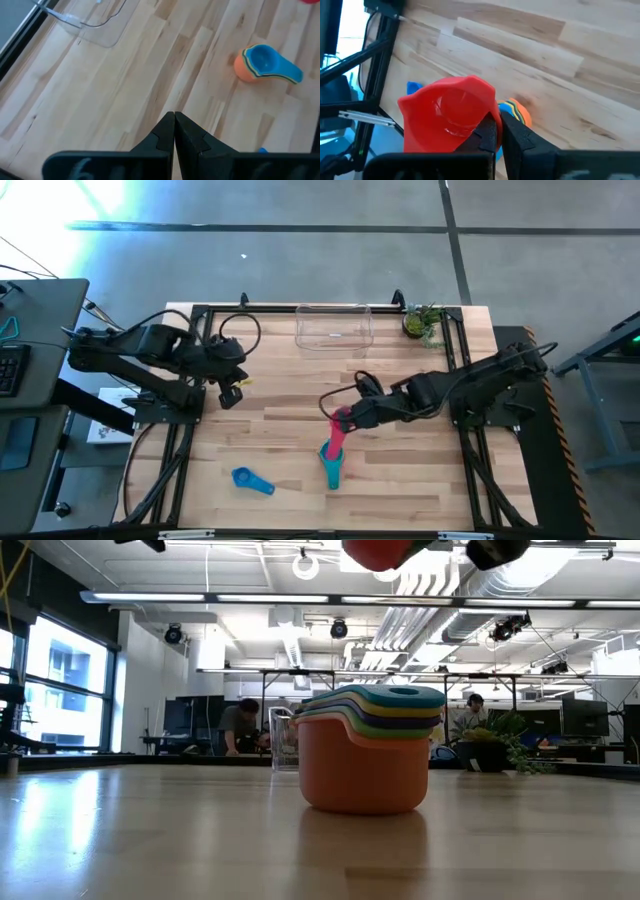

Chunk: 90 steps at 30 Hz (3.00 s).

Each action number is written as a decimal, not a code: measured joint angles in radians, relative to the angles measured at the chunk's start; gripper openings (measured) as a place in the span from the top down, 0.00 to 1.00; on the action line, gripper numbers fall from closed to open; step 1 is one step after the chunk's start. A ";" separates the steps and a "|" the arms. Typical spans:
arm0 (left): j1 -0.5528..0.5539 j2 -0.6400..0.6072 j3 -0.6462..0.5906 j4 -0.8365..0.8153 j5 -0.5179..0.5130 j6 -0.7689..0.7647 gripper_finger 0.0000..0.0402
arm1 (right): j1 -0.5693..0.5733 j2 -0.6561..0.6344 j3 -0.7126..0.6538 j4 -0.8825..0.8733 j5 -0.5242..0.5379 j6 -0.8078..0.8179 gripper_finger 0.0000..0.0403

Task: Nest measuring cups in basket
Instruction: Stack the red measuring cup on top of the light blue measuring cup

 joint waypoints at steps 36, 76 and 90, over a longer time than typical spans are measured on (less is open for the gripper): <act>-0.017 -0.078 0.000 0.001 -0.004 0.000 0.99 | -0.011 0.451 0.270 -0.176 -0.267 -0.172 1.00; -0.017 -0.078 0.001 0.001 -0.004 0.013 0.99 | -0.021 0.493 0.269 -0.172 -0.293 -0.176 0.90; -0.017 -0.078 0.001 0.001 0.009 0.000 0.99 | -0.040 0.477 0.269 -0.172 -0.394 -0.174 0.82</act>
